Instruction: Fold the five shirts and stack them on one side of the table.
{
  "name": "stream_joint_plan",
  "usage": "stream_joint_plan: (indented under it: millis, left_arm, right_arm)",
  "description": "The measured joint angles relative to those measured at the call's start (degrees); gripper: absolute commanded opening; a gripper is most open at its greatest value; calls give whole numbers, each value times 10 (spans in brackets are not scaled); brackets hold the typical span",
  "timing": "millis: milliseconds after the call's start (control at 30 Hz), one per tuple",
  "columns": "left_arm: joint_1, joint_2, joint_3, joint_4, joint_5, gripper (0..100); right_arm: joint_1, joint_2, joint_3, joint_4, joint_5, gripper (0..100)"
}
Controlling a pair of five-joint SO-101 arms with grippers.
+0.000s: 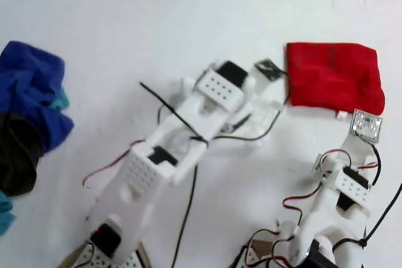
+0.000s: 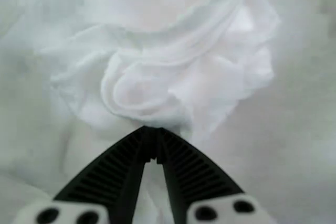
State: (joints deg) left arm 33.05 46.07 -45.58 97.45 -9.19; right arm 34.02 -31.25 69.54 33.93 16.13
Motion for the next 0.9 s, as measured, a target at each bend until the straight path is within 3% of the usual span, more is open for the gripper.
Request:
stream_joint_plan:
  millis: [267,600,900]
  left_arm:
    - [23,-55,0,10,-2,28]
    - [-107,-9,0,-66,0,28]
    - [-102,31,0,-84,0,28]
  right_arm:
    - [0,0,0,0,0,20]
    - [0,0,0,0,0,20]
    - [0,0,0,0,0,20]
